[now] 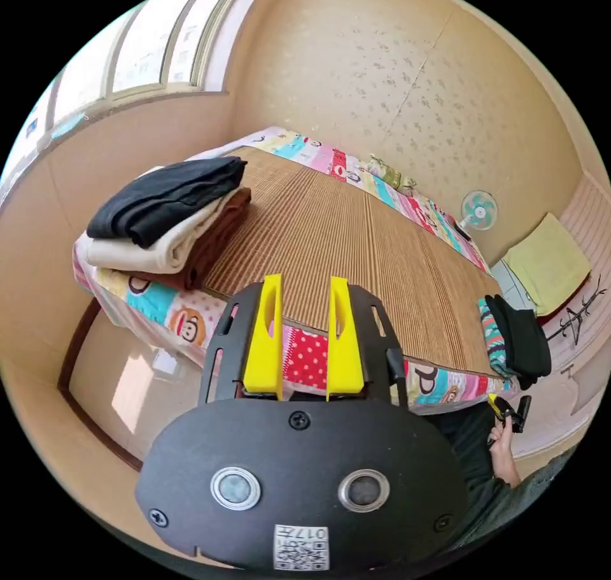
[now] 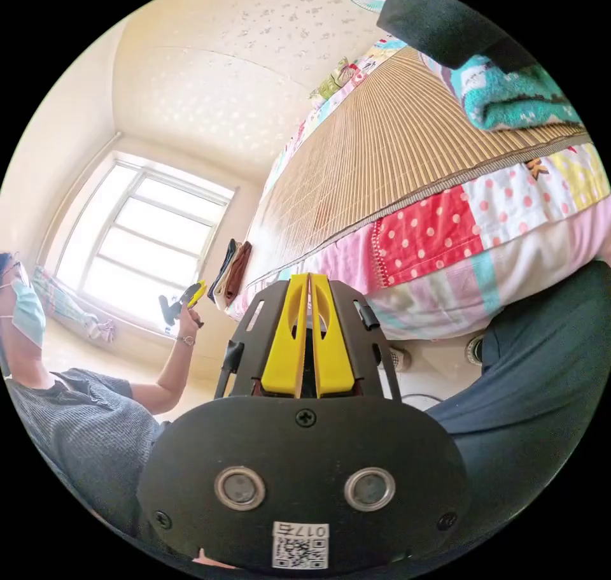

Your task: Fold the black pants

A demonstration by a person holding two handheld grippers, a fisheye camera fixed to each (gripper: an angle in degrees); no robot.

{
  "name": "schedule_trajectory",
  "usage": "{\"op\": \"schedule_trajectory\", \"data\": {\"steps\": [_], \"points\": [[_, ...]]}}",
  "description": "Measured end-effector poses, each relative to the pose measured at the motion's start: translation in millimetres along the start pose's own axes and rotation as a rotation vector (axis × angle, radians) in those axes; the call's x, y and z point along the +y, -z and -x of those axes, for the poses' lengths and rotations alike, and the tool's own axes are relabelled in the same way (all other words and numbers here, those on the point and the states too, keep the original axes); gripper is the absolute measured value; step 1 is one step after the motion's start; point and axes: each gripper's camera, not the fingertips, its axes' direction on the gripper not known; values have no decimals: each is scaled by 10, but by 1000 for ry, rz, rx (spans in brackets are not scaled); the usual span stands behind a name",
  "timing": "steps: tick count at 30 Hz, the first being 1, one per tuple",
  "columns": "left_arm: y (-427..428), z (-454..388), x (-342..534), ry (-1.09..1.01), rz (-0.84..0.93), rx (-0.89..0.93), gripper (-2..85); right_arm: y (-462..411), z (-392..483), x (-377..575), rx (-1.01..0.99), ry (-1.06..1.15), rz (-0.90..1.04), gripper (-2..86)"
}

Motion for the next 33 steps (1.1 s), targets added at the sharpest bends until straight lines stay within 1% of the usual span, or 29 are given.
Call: {"op": "schedule_trajectory", "data": {"steps": [1,3,4,5,6,7,9,10,11,12,13,15,16,18,19,21,22,24,25,27,29,31,33], "points": [[-15,85,-110,28,-10,-51,115,-13,18,-42,-17,2,-1,6],[-163,446,-417,162,4,-166,128,-19,33,-81,-23,2,-2,6],[-226,535,-457,199,22,-177,131,-15,40,-82,-18,7,-6,6],[-390,696,-496,273,79,-168,134,-15,38,-78,-14,9,-5,6],[-586,848,-478,364,149,-108,135,-18,21,-68,-5,6,5,6],[-653,903,-444,412,157,-63,130,-19,-18,-55,4,-10,19,5],[-611,1063,-156,727,48,99,96,2,-97,-32,1,-36,32,5],[-583,1078,-89,787,19,163,84,27,-151,-20,-6,-50,36,5],[-546,1070,2,858,-14,292,32,42,-178,-15,-8,-55,37,5],[-477,1006,34,856,-37,390,3,68,-224,-9,-7,-61,40,5],[-435,947,20,822,-43,431,0,82,-265,-13,-3,-63,47,5],[-189,519,-100,580,-25,504,-7,83,-320,-33,1,-68,63,5],[-112,364,-115,505,-21,515,-8,75,-343,-52,-6,-68,73,6],[140,-333,-27,225,25,574,-9,49,-343,-82,-21,-50,89,6],[187,-500,34,165,33,594,-9,23,-331,-101,-24,-38,103,6],[320,-1154,406,-39,72,673,-9,-16,-300,-118,-27,-14,120,6],[326,-1310,517,-82,96,673,-9,-45,-272,-120,-25,11,132,6],[253,-1889,1025,-245,203,640,-8,-104,-236,-106,-10,48,161,6],[218,-2025,1176,-281,225,632,-8,-153,-222,-84,7,72,188,6],[9,-2511,1774,-452,361,607,-4,-231,-228,-42,31,96,237,6],[-56,-2634,2133,-469,397,614,4,-290,-268,2,40,102,286,6],[-8,-2585,2324,-450,388,620,23,-316,-332,69,40,115,330,6],[189,-2207,2356,-328,280,566,71,-305,-393,119,47,122,343,5]]}}
